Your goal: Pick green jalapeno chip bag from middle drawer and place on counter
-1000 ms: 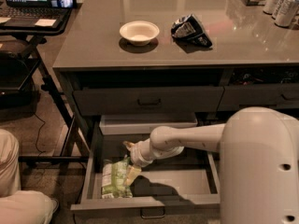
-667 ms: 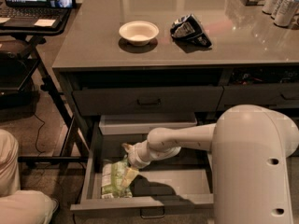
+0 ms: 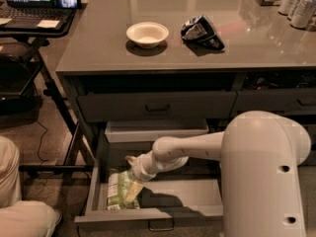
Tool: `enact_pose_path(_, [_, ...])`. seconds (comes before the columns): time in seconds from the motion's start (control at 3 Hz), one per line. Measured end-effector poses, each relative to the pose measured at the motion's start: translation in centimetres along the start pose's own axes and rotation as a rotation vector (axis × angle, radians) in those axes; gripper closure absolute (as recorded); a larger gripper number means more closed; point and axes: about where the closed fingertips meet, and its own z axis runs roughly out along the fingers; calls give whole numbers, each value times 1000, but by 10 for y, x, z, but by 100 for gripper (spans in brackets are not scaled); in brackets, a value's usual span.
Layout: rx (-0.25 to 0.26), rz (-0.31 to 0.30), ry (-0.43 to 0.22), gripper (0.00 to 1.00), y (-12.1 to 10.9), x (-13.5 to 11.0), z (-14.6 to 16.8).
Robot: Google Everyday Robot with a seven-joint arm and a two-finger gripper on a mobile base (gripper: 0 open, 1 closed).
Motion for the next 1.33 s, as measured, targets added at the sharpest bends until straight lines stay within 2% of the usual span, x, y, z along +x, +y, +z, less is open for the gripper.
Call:
enact_pose_path(0.67, [-53, 12, -17, 0, 23, -10, 34])
enact_pose_path(1.0, [-65, 8, -13, 0, 24, -7, 54])
enact_pose_path(1.33, [-66, 11, -10, 19, 22, 0, 67])
